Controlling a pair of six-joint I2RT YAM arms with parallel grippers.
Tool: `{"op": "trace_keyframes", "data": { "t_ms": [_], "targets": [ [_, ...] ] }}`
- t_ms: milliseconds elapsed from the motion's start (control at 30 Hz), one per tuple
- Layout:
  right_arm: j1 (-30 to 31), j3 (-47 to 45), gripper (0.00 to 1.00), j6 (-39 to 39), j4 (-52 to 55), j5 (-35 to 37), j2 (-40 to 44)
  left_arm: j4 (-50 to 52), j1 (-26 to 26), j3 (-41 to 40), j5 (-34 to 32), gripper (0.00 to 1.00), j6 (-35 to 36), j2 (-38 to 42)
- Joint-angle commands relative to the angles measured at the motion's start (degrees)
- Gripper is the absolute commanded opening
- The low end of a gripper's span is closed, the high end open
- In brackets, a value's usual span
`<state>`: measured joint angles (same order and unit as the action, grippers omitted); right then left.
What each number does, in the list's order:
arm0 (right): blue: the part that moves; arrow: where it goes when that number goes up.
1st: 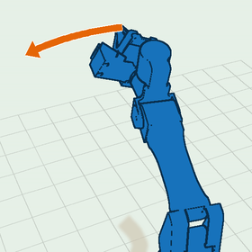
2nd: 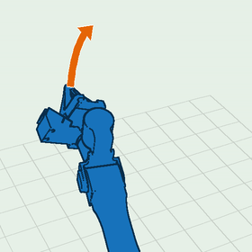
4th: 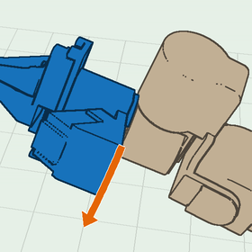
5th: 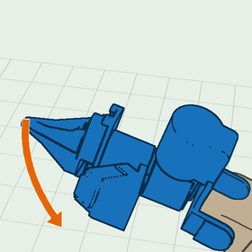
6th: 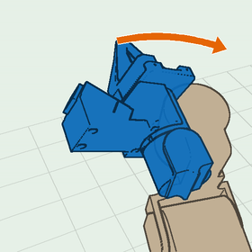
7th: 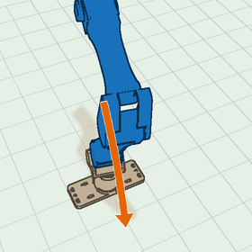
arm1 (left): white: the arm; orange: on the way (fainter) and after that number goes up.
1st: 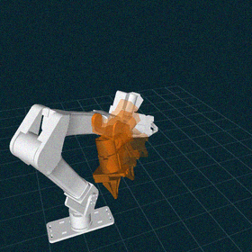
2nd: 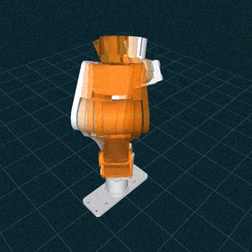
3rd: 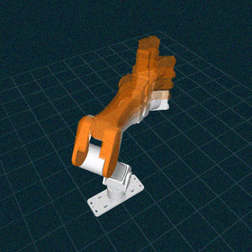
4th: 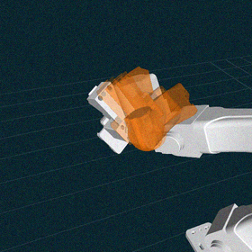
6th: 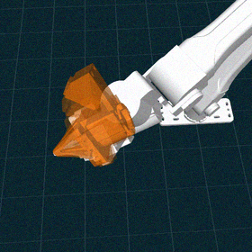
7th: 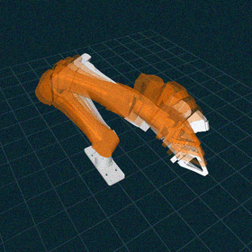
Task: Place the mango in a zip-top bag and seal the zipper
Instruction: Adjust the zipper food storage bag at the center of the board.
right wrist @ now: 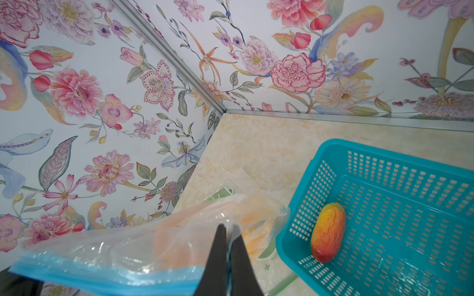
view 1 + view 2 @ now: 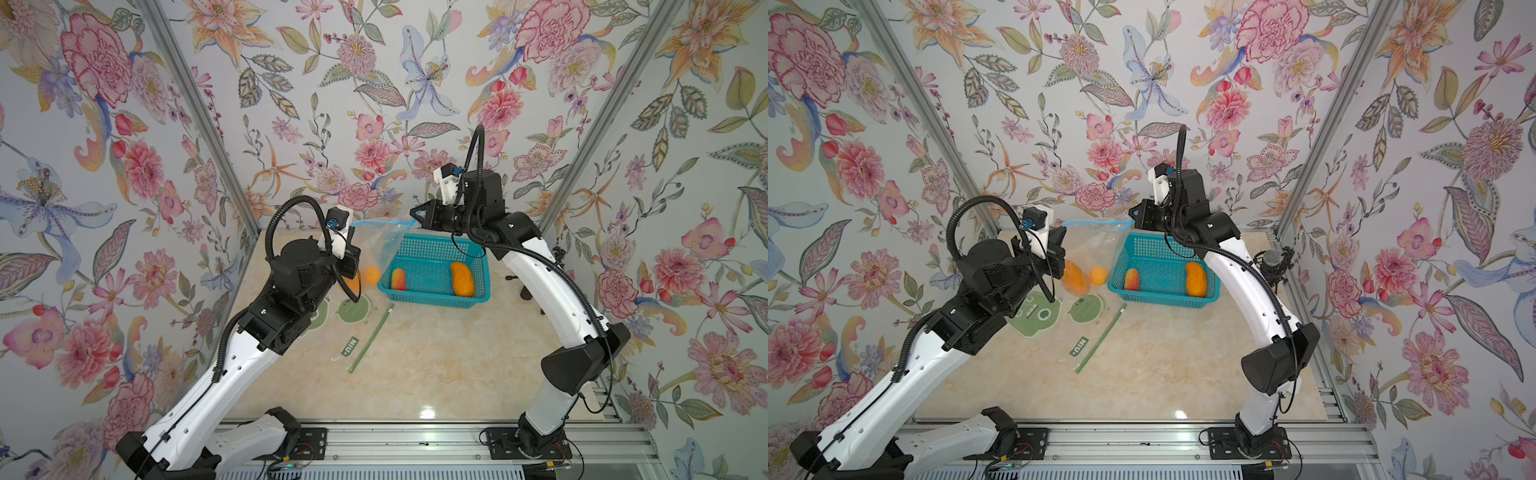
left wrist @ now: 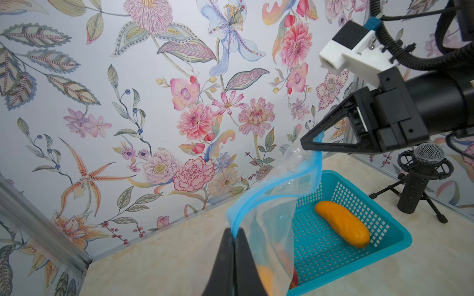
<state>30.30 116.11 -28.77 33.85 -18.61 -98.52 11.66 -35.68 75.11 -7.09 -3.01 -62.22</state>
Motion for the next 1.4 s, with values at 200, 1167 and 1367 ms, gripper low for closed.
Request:
{"op": "trace_keyframes", "data": {
  "t_ms": [200, 1167, 1367],
  "targets": [
    [-0.33, -11.16, 0.0, 0.04, 7.53, 4.82, 15.59, 9.95, -0.35, 4.59, 17.43, 0.0, -1.83, -1.79],
    [-1.78, -25.34, 0.0, -7.7, 21.76, 6.54, 40.94, 11.67, -1.42, 12.78, 42.85, 0.0, -9.77, -6.21],
    [-2.49, -33.14, 0.0, -7.97, 22.07, 10.81, 43.02, 7.96, -1.45, 3.73, 42.99, 0.0, -12.8, -5.7]
  ]
}}
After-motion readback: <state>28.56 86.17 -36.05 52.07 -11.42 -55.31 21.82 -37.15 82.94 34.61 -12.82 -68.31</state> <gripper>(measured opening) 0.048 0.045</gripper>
